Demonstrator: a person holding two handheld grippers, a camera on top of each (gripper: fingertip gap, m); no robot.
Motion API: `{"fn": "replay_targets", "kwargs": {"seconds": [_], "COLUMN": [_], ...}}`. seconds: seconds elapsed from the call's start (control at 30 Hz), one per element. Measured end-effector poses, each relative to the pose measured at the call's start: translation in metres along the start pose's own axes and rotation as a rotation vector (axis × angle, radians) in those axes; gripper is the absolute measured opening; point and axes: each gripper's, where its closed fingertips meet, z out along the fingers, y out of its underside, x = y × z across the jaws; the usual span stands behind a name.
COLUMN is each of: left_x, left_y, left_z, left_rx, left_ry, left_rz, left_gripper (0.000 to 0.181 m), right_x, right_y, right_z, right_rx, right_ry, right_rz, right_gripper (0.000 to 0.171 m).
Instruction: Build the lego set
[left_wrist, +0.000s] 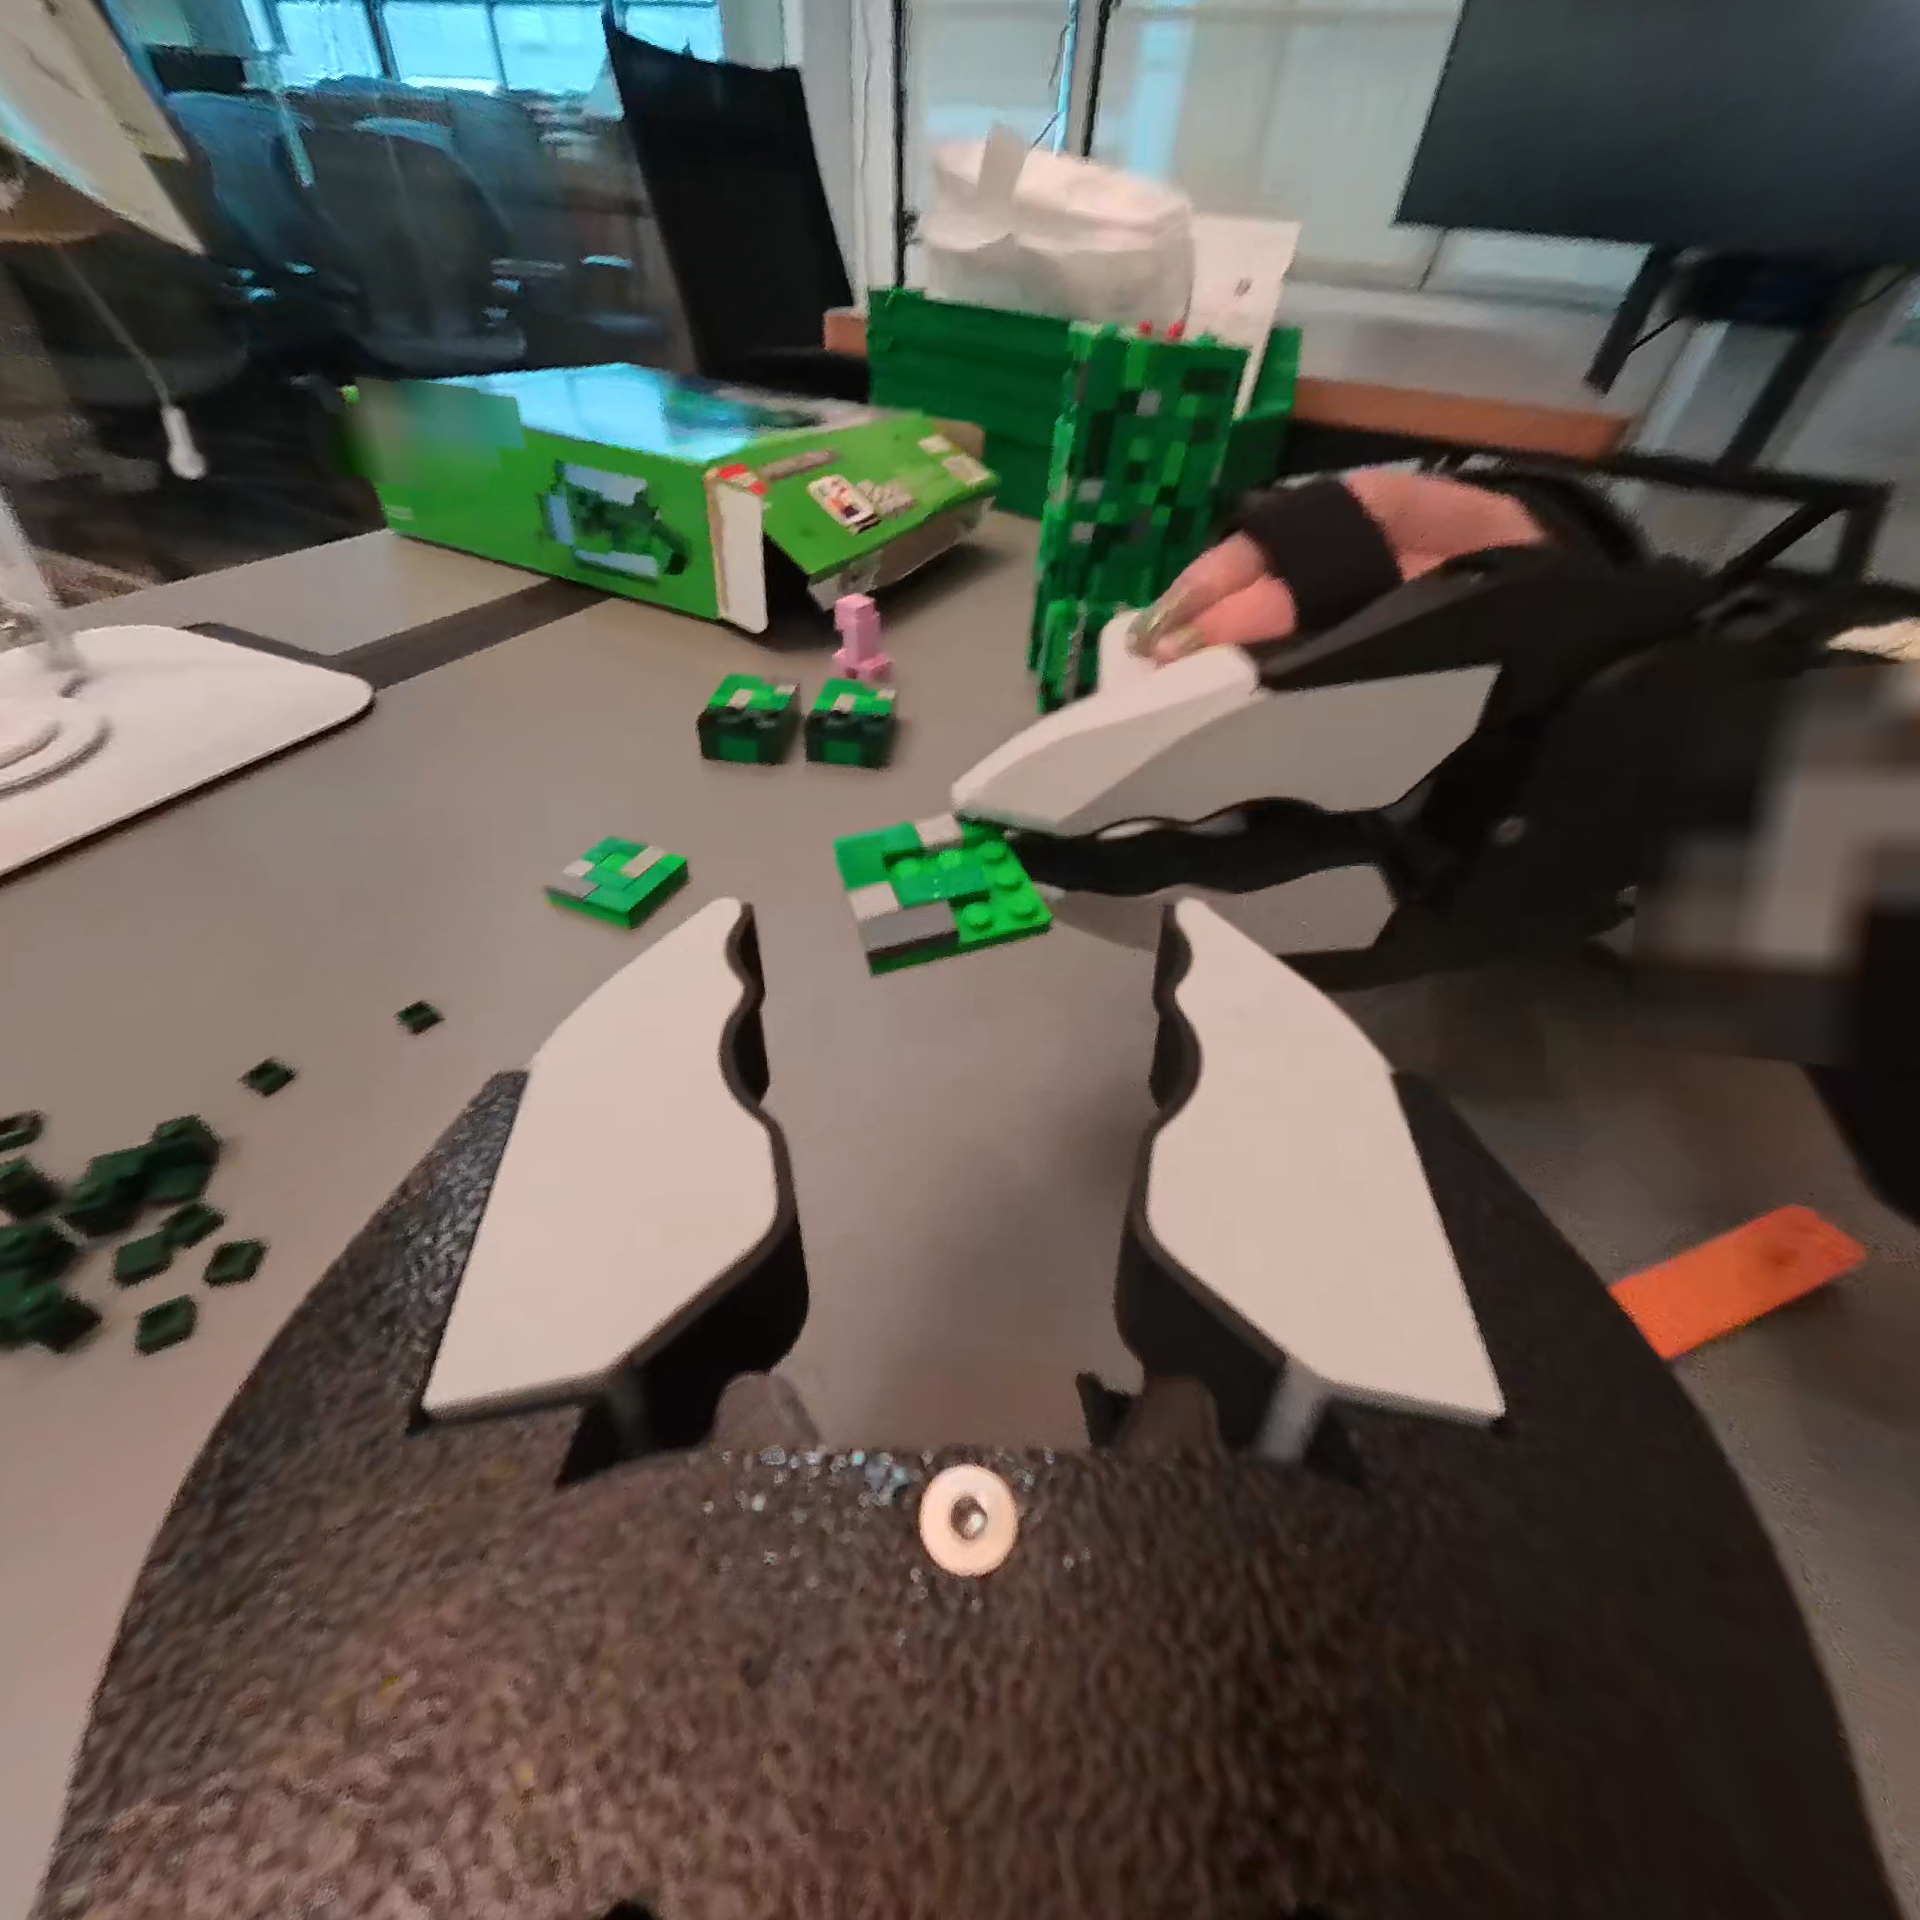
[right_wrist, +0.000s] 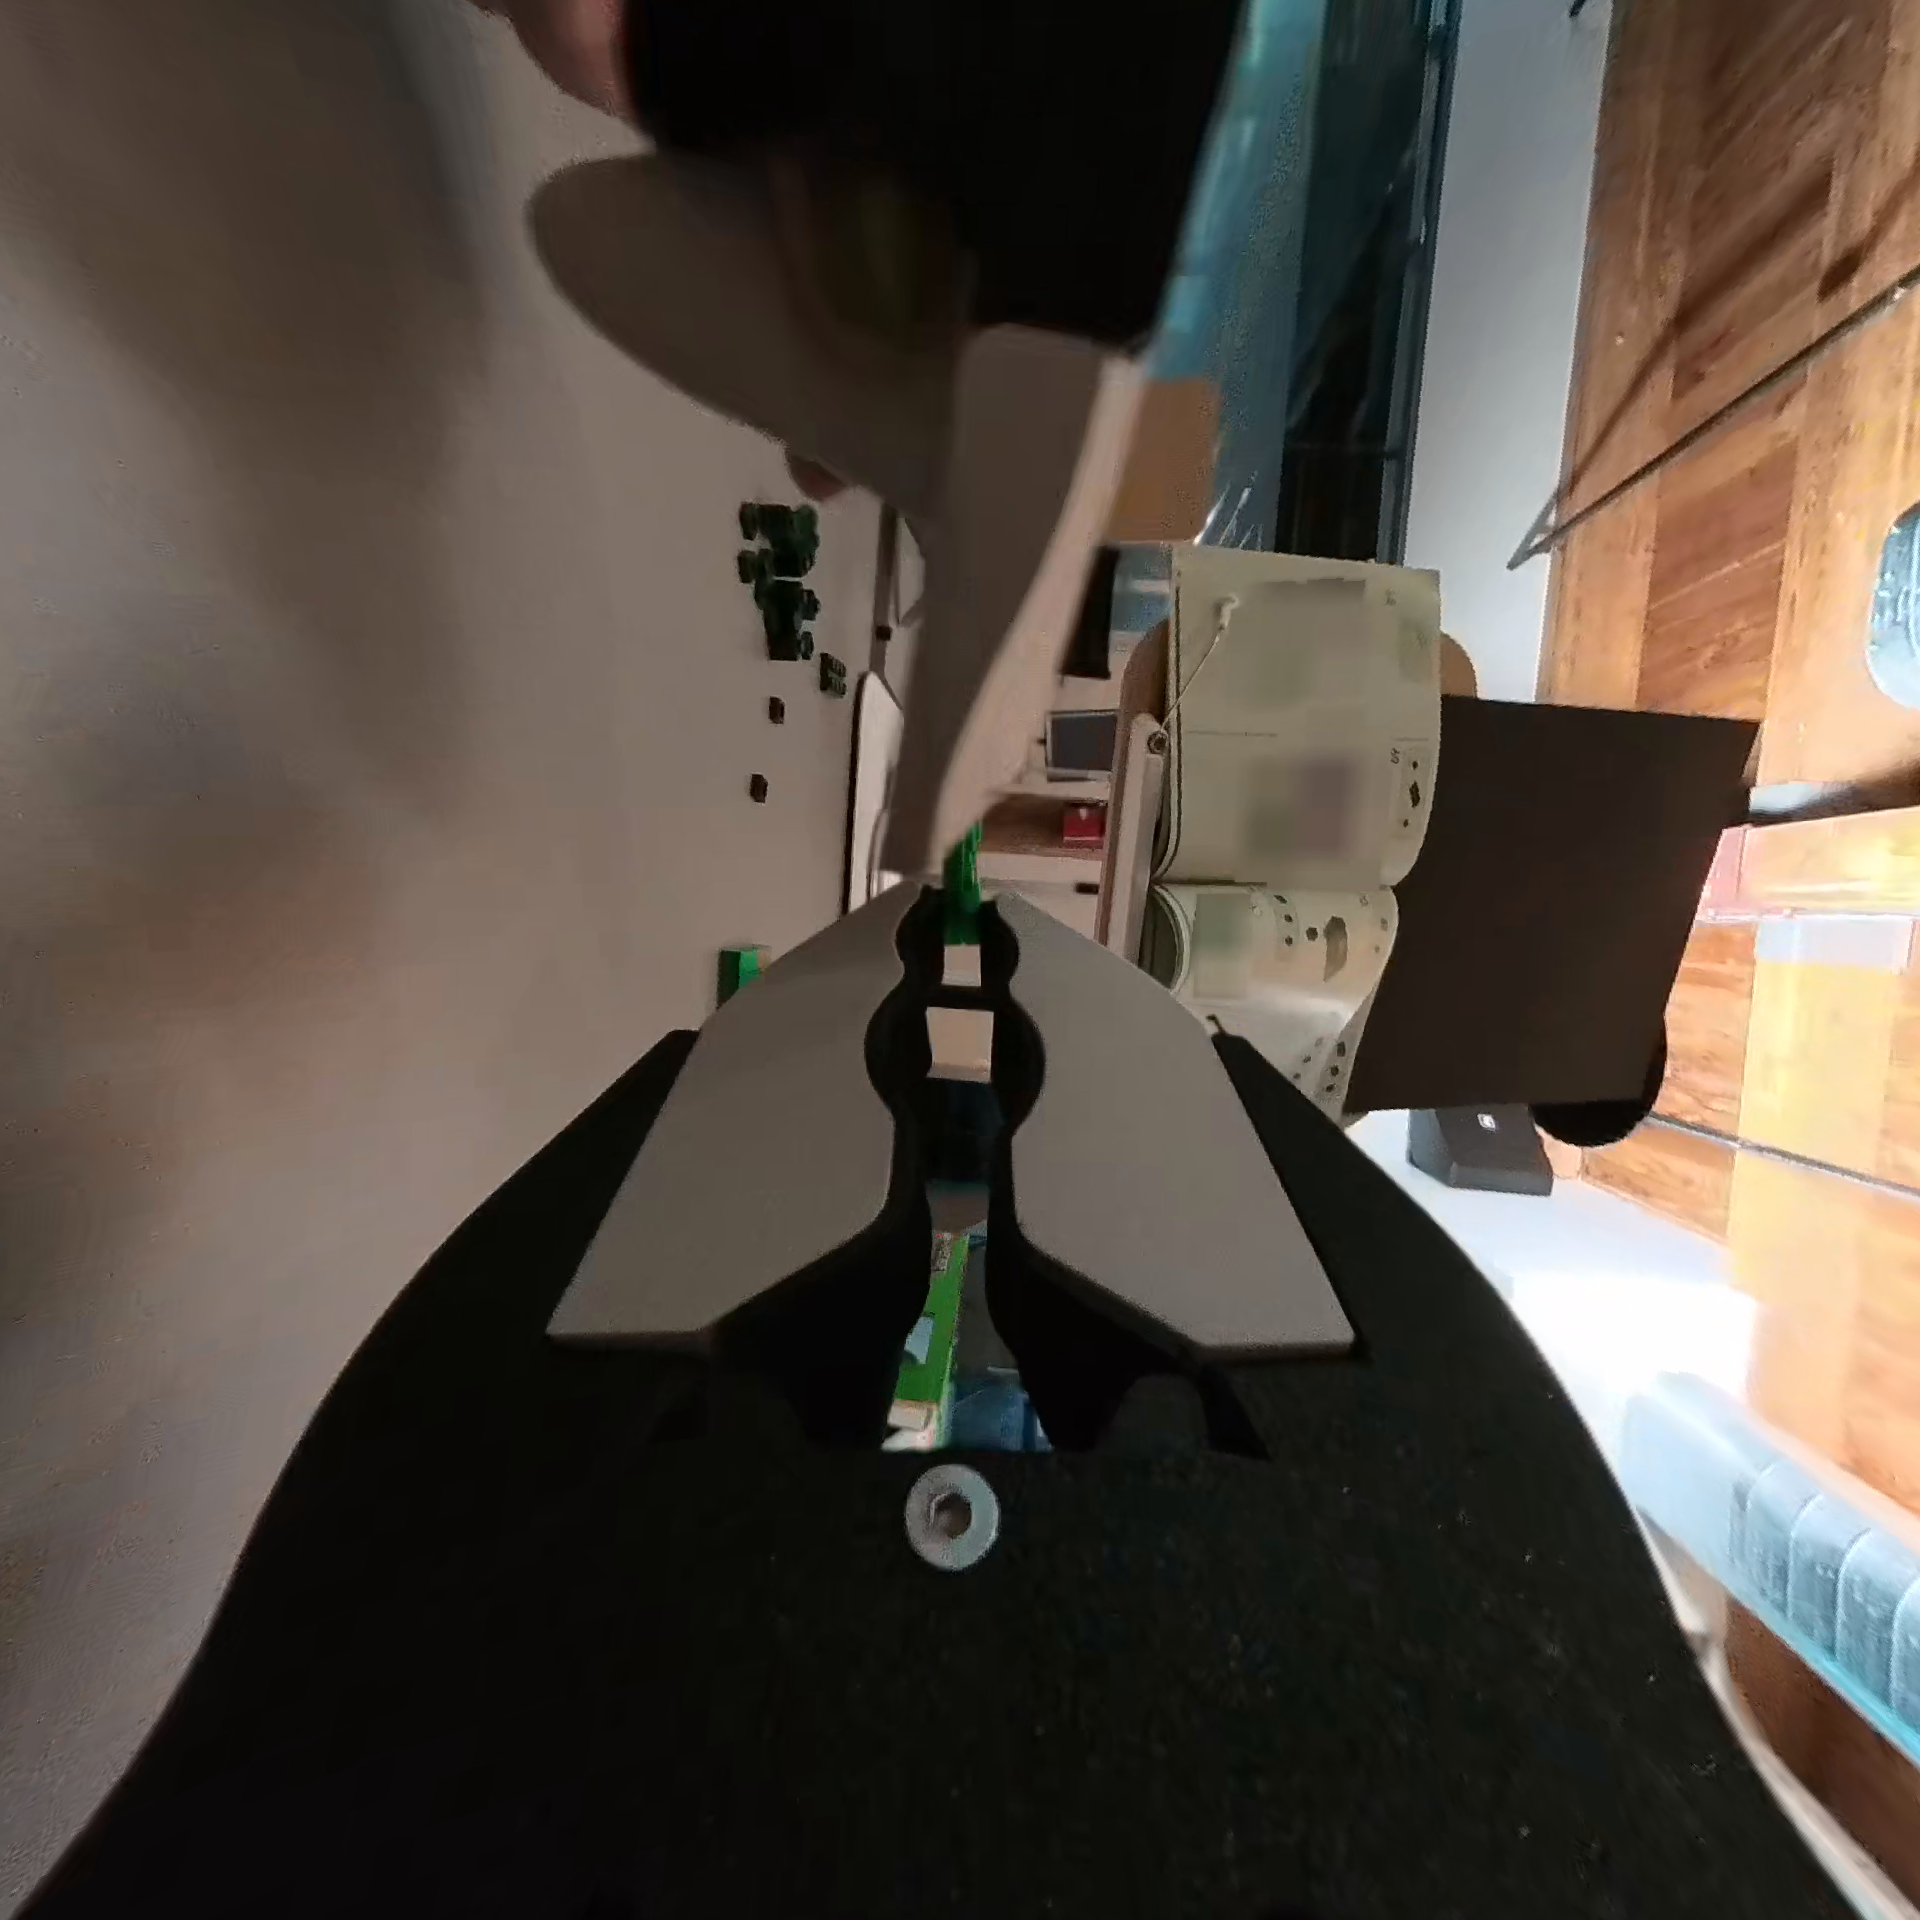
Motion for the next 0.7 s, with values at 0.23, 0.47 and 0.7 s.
{"fn": "replay_targets", "kwargs": {"seconds": [0.23,0.47,0.7], "left_x": [-0.003,-0.002,-0.012], "left_y": [0.004,-0.002,-0.005], "left_z": [0.004,0.001,-0.003], "left_rx": [-0.016,0.030,0.054], "left_ry": [-0.082,-0.060,-0.084], "left_rz": [0.048,-0.004,-0.032], "left_gripper": [0.062,0.058,0.051], "right_x": [0.001,0.001,0.000], "right_y": [-0.002,-0.004,-0.005], "right_z": [0.001,0.003,0.000], "right_rx": [-0.007,-0.002,-0.007], "right_ry": [0.007,0.012,0.039], "right_rz": [-0.010,-0.033,-0.034], "right_gripper": [0.006,0.006,0.006]}}
